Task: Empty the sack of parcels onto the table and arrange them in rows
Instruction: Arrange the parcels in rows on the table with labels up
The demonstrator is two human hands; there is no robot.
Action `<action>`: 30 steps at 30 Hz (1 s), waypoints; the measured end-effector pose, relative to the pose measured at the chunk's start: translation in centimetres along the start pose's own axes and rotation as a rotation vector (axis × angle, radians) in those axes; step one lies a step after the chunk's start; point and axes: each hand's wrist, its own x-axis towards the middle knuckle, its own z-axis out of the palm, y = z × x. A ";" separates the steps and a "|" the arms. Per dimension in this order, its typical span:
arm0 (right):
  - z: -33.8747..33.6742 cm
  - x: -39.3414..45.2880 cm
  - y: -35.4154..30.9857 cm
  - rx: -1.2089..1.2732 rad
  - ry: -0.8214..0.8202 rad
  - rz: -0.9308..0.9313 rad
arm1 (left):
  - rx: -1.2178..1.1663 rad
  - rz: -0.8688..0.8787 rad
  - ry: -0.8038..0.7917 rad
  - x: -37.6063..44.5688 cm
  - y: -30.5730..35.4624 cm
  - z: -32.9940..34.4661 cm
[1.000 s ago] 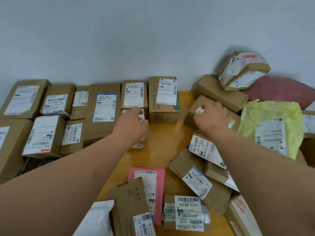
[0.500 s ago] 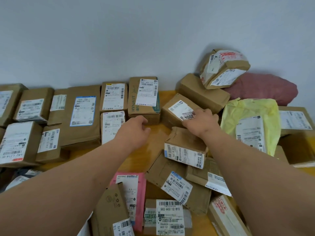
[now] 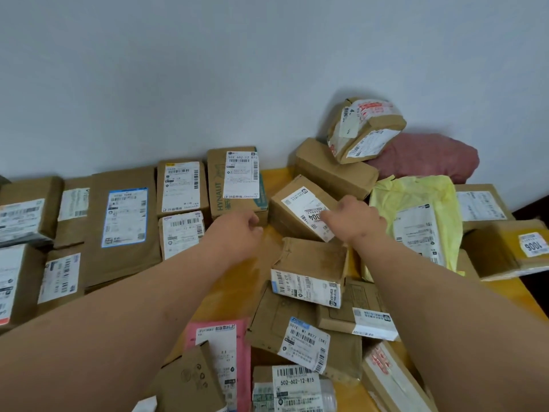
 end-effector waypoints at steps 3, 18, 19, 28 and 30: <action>-0.9 1.0 -0.3 0.218 0.120 -0.053 | -0.005 0.011 0.017 0.7 0.6 0.0; -7.0 10.9 0.7 0.836 0.200 -0.028 | -0.209 0.061 0.046 9.5 13.6 0.9; -6.8 11.0 1.0 0.816 0.195 -0.059 | -0.229 0.082 0.044 10.2 14.7 0.9; -6.3 10.9 2.5 0.698 0.274 -0.264 | -0.237 0.182 0.073 13.9 20.0 -0.2; -6.3 10.8 2.3 0.689 0.268 -0.293 | -0.177 0.182 0.081 13.7 20.1 0.0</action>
